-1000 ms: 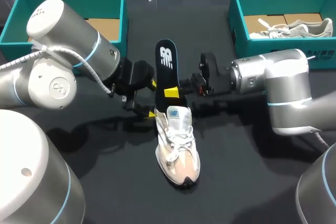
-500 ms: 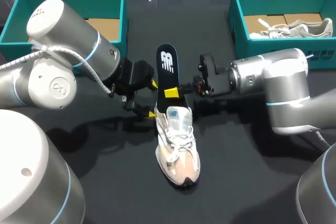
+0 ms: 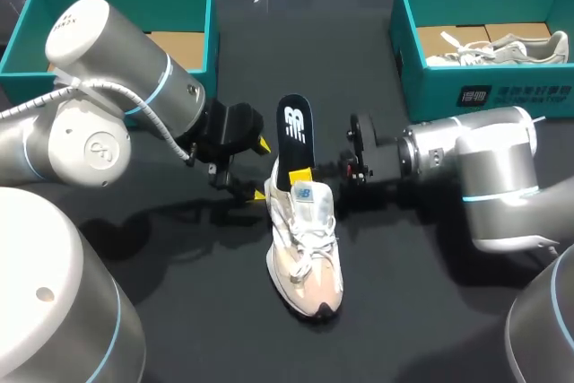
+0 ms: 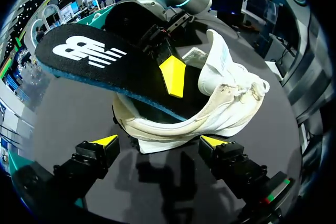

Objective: Take the shoe out of the shoebox, open the shoe tongue, remove and reinsert the insole, then place the shoe into the shoebox

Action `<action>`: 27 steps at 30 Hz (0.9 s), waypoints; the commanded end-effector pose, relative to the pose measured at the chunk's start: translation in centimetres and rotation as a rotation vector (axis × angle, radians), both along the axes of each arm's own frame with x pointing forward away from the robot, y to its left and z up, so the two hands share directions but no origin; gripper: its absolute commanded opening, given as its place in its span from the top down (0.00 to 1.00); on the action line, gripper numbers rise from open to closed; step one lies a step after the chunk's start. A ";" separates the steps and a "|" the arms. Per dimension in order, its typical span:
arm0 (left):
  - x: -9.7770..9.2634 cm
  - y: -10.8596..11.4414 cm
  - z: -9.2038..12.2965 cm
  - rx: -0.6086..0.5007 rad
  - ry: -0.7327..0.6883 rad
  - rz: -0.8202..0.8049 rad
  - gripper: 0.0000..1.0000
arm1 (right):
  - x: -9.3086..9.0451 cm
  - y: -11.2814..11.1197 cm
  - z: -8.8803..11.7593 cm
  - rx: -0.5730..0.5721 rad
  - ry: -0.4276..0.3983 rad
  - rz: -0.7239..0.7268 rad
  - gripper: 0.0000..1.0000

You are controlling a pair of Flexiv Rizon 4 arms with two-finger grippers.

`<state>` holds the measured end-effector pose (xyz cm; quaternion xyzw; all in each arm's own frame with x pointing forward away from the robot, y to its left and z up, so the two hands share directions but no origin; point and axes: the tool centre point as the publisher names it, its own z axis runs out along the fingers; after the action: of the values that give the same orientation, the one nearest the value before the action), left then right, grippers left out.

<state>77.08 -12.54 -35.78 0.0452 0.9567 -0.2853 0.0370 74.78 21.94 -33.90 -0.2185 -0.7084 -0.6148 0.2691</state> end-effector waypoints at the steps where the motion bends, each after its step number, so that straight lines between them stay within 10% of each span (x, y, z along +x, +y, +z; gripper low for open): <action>1: -0.1 0.1 0.0 0.000 -0.001 0.000 0.00 | -0.7 -0.1 -0.2 -0.007 -0.010 -0.004 0.99; 4: -0.1 0.1 0.0 0.000 -0.001 0.000 0.00 | -0.9 0.2 0.1 0.001 -0.036 0.007 0.78; 9: -0.1 0.1 0.0 0.000 -0.001 0.000 0.00 | -0.7 0.8 1.1 0.007 -0.073 0.034 0.71; 27: -0.1 0.1 0.0 0.000 -0.001 0.000 0.00 | 2.4 1.6 2.9 -0.002 -0.131 0.051 0.75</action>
<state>77.08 -12.54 -35.78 0.0452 0.9567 -0.2853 0.0370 76.76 23.33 -30.85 -0.1632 -0.7300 -0.6214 0.2332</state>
